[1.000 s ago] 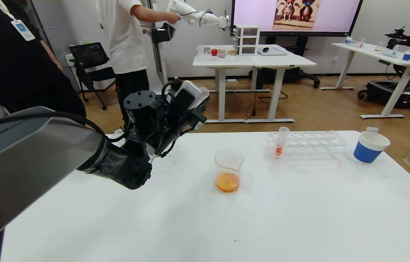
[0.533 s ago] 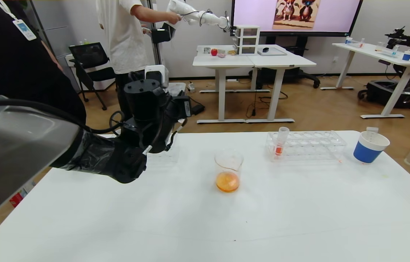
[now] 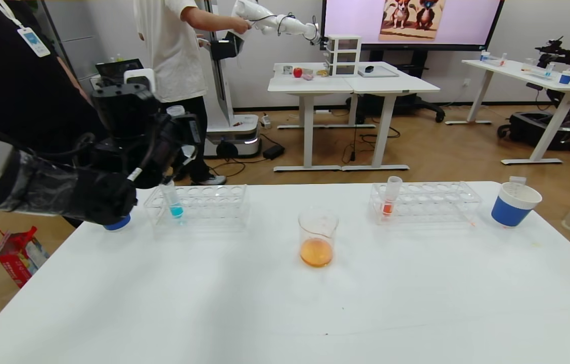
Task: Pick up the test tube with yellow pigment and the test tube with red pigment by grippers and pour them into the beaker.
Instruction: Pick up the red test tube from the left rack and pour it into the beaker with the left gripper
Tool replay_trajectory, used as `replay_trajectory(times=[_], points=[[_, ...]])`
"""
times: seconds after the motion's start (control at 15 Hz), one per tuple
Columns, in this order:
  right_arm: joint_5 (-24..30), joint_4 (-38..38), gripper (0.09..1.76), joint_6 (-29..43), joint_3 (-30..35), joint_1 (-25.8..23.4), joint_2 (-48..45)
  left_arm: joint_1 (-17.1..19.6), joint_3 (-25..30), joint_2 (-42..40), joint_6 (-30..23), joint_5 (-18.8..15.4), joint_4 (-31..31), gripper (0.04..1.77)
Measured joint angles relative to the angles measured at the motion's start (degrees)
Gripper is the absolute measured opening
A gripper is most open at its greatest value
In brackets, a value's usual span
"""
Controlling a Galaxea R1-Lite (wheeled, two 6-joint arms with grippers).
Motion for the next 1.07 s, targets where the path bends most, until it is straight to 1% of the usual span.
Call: replay_trajectory(times=[0.07,0.27,0.33,0.4,0.53,0.6,0.73,0.93,1.07], points=[[0.0,0.0,1.74,0.0,0.0,-0.02,0.0,3.15,0.02,-0.89,-0.27,-1.57,0.48,0.5],[0.01,0.02,1.74,0.0,0.0,0.0,0.0,12.5,0.48,-2.01,-1.46,-4.88,0.69,0.5],[0.01,0.0,1.74,0.0,0.0,0.0,0.0,15.7,0.74,-1.94,-2.19,-6.69,0.63,0.5],[0.01,0.02,1.74,0.0,0.0,0.0,0.0,18.43,0.98,-1.57,-2.54,-8.13,0.5,0.5],[-0.02,0.0,1.74,0.02,0.0,0.0,0.0,22.38,1.39,-0.11,-2.73,-9.07,0.28,0.5],[-0.02,0.02,1.74,0.0,0.0,0.0,0.0,23.59,1.85,0.68,-2.76,-9.14,0.09,0.5],[0.0,0.02,1.74,0.0,0.0,0.0,0.0,24.64,2.66,2.58,-2.65,-9.07,-2.32,0.5],[0.01,0.0,1.74,0.0,0.0,0.0,0.0,24.77,3.8,6.58,-2.56,-8.66,-7.66,0.5],[0.0,0.0,1.74,0.0,0.0,0.0,0.0,24.86,4.69,9.09,-2.83,-8.48,-8.44,0.5]])
